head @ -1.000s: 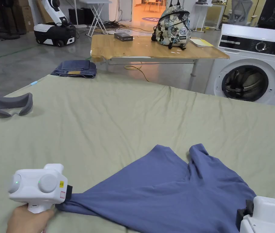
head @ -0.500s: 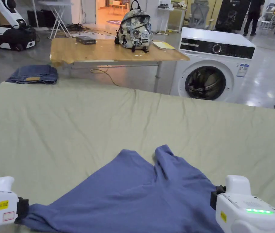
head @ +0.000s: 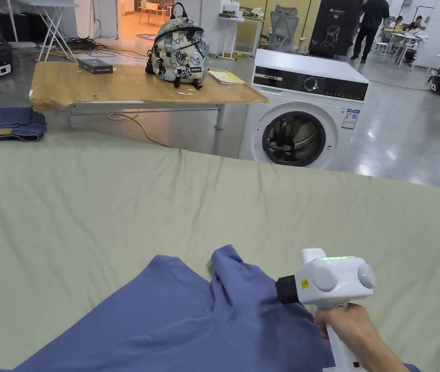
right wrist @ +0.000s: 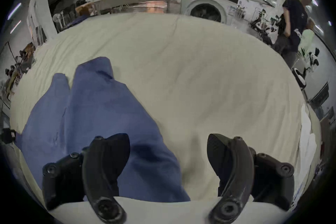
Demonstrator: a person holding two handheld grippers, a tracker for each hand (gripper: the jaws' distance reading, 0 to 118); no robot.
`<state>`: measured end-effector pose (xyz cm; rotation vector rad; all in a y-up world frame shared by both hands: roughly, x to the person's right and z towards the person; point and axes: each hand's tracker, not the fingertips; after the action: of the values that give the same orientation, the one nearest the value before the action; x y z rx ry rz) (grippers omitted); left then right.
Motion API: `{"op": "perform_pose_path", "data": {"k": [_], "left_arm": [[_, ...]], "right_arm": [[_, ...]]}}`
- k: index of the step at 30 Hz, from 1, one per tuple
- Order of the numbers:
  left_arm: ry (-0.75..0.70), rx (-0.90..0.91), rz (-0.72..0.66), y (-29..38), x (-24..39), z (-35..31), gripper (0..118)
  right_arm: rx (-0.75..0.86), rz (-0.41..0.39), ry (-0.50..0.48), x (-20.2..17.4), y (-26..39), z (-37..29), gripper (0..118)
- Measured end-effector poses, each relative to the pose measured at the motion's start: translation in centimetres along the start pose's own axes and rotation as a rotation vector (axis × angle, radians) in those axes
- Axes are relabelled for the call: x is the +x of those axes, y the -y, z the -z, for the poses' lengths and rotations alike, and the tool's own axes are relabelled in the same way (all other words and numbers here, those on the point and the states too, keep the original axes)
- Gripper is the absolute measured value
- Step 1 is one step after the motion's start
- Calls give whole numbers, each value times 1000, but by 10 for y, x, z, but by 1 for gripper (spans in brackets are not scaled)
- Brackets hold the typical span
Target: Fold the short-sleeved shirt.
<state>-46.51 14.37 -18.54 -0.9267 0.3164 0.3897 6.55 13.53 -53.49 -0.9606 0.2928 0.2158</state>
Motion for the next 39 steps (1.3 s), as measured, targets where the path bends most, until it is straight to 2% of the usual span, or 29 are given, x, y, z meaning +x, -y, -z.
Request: {"op": "perform_pose_path", "data": {"k": [3, 6, 7, 8, 9, 14, 17, 19, 25, 31, 35, 39], "left_arm": [[-2, -7, -7, 2, 5, -2, 0], [-10, -10, -2, 2, 6, -2, 0], [-10, -9, 0, 2, 7, -2, 0], [-14, -9, 5, 1, 7, -2, 0], [-16, -9, 10, 1, 8, -1, 0], [-13, 5, 23, 0, 14, -5, 0], [-5, 27, 19, -2, 16, -12, 0], [1, 46, 23, -1, 27, -26, 0], [68, 170, 49, -17, 47, -65, 0], [149, 295, 118, -66, 83, -109, 0], [143, 387, 187, -109, 128, -147, 0], [186, 476, 185, -155, 172, -187, 0]], "right_arm": [[-89, -8, -8, -7, -1, 9, 87], [-97, 3, -26, -15, 3, 10, 65], [-85, -15, -10, -19, 5, 7, 53], [-69, -44, -9, -23, 6, 5, 36], [-59, -71, -19, -29, 7, 4, 1], [-25, -174, 33, -43, 10, -6, 0], [52, -74, 28, -34, 10, -29, 1], [109, -37, 45, -26, 10, -51, 1], [283, 24, 109, -2, 4, -127, 1], [473, 76, 197, 28, -5, -218, 1], [586, 112, 247, 47, -20, -276, 1], [673, 133, 292, 61, -37, -327, 1]]}}
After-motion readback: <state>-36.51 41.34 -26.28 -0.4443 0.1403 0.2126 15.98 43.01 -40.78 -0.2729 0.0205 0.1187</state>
